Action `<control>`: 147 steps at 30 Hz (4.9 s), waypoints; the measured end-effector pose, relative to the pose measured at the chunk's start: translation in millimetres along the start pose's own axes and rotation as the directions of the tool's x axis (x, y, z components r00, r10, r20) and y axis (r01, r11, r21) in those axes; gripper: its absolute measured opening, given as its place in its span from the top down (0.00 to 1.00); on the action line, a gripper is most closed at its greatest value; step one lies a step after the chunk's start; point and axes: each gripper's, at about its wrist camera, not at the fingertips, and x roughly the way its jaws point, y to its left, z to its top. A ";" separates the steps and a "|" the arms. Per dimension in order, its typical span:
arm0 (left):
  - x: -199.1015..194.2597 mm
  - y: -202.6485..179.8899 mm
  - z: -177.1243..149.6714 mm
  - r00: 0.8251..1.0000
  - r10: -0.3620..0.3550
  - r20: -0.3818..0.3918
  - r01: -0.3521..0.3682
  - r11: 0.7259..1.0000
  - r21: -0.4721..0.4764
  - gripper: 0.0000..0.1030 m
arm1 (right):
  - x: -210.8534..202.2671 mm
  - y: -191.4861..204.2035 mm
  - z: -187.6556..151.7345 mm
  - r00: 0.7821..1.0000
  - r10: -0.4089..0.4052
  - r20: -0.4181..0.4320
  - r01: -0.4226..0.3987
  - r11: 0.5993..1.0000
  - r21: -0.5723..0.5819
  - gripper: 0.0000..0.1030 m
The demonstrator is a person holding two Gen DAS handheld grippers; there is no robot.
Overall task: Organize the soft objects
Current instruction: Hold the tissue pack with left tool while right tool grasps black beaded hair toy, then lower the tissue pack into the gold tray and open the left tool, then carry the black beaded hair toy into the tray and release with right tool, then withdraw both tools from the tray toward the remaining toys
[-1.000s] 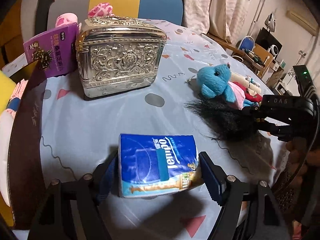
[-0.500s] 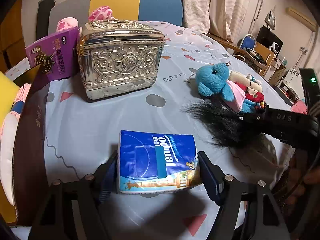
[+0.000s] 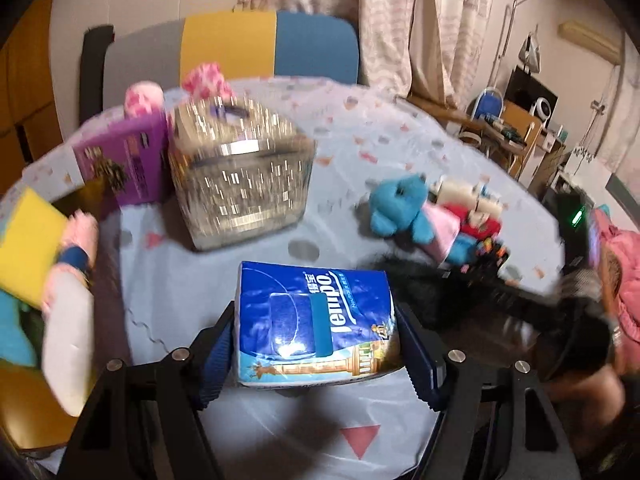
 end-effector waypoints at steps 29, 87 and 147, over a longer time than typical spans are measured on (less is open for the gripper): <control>-145.7 203.9 -41.7 0.897 0.442 0.006 -0.392 0.802 -0.451 0.28 | -0.1 10.8 -3.7 1.000 -0.020 0.003 0.020 0.995 -0.100 0.54; -164.8 236.1 -69.1 0.839 0.543 -0.029 -0.470 0.698 -0.540 0.02 | -104.2 304.3 -42.6 0.795 0.560 -0.232 -0.511 0.413 -0.754 0.61; -128.7 132.2 -18.9 0.913 0.407 0.039 -0.381 0.883 -0.275 0.00 | -73.1 146.6 59.5 0.939 0.307 0.158 -0.191 0.843 -0.502 0.38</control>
